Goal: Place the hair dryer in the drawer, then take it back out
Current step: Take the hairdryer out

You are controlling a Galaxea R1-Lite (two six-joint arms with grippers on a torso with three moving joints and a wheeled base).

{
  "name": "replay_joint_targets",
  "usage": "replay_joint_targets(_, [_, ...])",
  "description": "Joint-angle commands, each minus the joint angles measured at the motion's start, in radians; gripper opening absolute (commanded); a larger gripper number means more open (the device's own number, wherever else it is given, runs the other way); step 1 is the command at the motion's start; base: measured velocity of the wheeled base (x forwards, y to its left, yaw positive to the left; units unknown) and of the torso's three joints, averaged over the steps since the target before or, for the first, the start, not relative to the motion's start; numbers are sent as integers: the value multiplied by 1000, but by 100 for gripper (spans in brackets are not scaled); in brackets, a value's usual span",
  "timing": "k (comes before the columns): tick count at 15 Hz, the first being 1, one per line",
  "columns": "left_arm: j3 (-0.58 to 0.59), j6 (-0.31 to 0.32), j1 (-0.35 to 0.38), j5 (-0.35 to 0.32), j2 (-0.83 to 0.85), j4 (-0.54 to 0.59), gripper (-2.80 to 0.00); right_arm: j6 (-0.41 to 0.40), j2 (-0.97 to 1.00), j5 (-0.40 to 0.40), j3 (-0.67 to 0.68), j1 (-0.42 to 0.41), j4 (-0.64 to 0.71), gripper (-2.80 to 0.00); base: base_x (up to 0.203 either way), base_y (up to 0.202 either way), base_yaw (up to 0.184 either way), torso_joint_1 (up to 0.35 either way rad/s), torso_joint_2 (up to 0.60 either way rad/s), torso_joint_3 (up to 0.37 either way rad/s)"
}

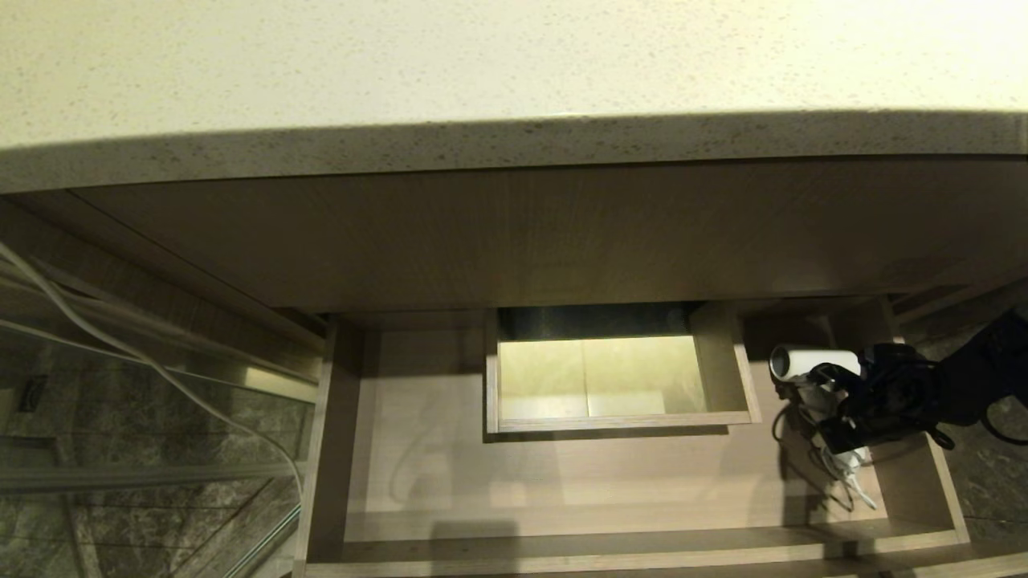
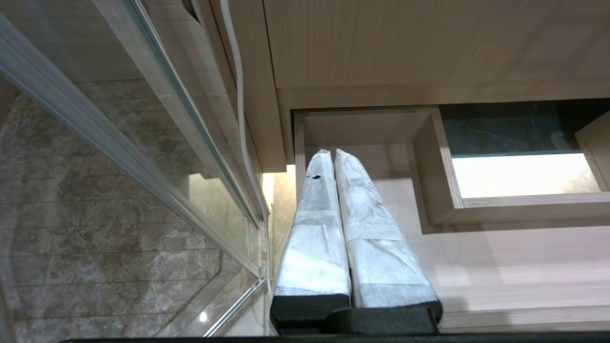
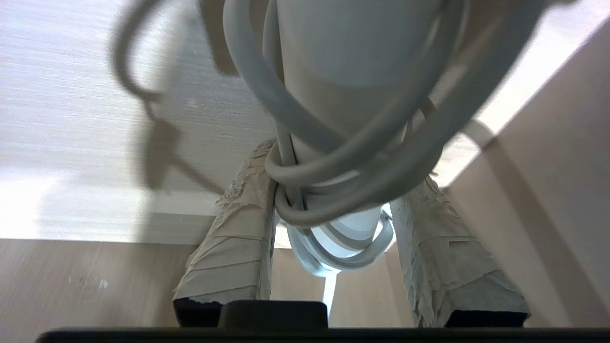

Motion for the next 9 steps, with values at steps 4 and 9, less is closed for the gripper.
replay_joint_targets(4, [40, -1, 0, 0, 0, -1, -280, -18, -78, 1, 24, 1, 23, -280, 0, 0, 0, 0, 0, 0])
replay_joint_targets(9, [40, -1, 0, 0, 0, -1, -280, -38, -126, 4, 47, 2, 32, -280, 0, 0, 0, 0, 0, 0])
